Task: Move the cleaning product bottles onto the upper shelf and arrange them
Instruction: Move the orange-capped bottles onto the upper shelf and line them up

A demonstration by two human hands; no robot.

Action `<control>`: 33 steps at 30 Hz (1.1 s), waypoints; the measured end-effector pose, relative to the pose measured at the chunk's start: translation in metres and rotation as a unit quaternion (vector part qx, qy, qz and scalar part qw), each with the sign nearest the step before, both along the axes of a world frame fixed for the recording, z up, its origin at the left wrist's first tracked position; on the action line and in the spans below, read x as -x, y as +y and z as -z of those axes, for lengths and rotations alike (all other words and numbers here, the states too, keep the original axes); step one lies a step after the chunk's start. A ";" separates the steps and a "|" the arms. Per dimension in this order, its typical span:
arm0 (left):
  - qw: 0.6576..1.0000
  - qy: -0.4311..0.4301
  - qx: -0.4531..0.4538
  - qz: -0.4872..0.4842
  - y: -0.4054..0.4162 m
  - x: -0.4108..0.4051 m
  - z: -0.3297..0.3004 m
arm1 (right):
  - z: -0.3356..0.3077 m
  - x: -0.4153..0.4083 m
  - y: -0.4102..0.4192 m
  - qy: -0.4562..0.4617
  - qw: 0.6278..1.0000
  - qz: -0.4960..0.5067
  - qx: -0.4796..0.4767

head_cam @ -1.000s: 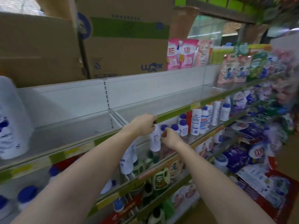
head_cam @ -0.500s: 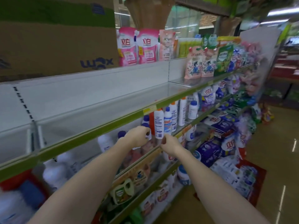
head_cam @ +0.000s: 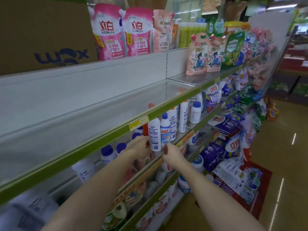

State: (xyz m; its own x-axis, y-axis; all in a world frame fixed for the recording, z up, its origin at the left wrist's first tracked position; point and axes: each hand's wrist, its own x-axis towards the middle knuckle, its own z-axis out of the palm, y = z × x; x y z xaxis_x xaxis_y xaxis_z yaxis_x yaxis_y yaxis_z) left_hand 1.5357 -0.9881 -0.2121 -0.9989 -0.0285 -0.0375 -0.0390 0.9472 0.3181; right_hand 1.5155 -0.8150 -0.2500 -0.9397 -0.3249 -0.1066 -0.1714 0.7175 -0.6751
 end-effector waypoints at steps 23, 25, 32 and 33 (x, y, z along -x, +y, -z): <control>0.910 -0.131 -0.344 -0.190 -0.008 0.123 0.032 | 0.049 0.147 -0.041 -0.046 0.996 -0.070 -0.032; 0.909 -0.114 -0.347 -0.199 -0.005 0.121 0.030 | 0.050 0.154 -0.037 -0.045 0.994 -0.092 -0.043; 0.925 0.004 -0.298 -0.235 0.008 0.111 0.027 | 0.050 0.158 -0.036 -0.037 0.986 -0.151 -0.063; 0.925 0.002 -0.290 -0.246 0.010 0.107 0.027 | 0.050 0.158 -0.036 -0.034 0.984 -0.160 -0.067</control>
